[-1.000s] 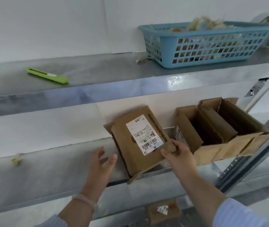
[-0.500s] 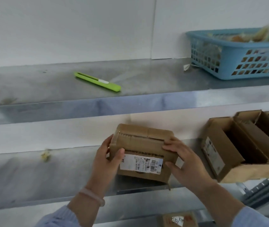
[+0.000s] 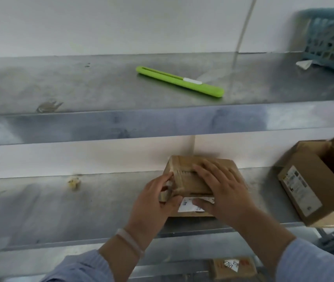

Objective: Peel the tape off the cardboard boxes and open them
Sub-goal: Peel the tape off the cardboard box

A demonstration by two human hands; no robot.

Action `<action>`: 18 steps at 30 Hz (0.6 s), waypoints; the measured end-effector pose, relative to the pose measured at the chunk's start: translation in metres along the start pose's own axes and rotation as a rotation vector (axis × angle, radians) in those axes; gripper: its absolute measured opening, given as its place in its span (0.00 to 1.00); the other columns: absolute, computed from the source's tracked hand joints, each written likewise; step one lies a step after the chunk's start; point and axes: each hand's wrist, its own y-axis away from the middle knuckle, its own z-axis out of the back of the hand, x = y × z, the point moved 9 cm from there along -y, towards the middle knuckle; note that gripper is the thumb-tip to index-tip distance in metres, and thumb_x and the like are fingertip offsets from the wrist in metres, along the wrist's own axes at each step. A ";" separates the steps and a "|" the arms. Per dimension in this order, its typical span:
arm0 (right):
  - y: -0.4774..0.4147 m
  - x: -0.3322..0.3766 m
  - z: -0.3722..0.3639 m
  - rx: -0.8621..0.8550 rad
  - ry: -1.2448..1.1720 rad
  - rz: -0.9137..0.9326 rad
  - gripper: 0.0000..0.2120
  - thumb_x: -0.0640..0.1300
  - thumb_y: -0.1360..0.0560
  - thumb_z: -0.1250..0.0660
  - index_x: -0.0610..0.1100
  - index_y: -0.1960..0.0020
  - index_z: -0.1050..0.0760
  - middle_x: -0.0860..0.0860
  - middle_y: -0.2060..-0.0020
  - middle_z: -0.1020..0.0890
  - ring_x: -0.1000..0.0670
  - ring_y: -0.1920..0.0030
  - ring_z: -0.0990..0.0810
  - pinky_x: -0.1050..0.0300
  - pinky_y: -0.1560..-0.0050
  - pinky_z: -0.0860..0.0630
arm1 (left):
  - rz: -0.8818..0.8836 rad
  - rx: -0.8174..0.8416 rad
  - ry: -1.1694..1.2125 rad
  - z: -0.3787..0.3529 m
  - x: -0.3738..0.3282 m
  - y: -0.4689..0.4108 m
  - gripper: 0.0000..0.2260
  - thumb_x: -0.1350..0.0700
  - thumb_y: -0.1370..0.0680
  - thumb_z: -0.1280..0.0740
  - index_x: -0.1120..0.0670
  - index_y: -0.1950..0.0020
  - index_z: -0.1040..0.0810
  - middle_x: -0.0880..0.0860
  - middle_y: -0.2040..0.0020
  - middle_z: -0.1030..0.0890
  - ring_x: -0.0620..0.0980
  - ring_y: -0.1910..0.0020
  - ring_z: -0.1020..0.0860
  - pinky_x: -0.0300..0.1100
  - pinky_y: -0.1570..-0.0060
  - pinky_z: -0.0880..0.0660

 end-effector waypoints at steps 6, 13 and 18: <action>0.001 -0.007 0.008 -0.026 0.130 0.028 0.36 0.73 0.29 0.46 0.61 0.25 0.42 0.52 0.29 0.30 0.43 0.29 0.31 0.34 0.33 0.32 | 0.034 0.068 0.139 -0.017 -0.011 -0.006 0.22 0.45 0.26 0.29 0.42 0.34 0.31 0.41 0.40 0.24 0.39 0.42 0.24 0.38 0.47 0.22; 0.012 -0.024 -0.009 0.073 0.216 -0.022 0.35 0.70 0.31 0.40 0.58 0.28 0.36 0.49 0.32 0.26 0.40 0.31 0.28 0.31 0.35 0.32 | 0.173 0.139 0.329 -0.060 0.004 -0.003 0.14 0.59 0.26 0.28 0.48 0.44 0.25 0.47 0.48 0.18 0.42 0.49 0.19 0.46 0.47 0.21; 0.009 -0.022 -0.014 0.030 0.214 -0.014 0.37 0.67 0.32 0.32 0.57 0.27 0.37 0.46 0.31 0.28 0.38 0.31 0.30 0.29 0.35 0.35 | 0.148 0.028 0.230 -0.048 0.008 -0.001 0.04 0.57 0.25 0.28 0.51 0.52 0.20 0.49 0.57 0.17 0.42 0.57 0.19 0.43 0.55 0.20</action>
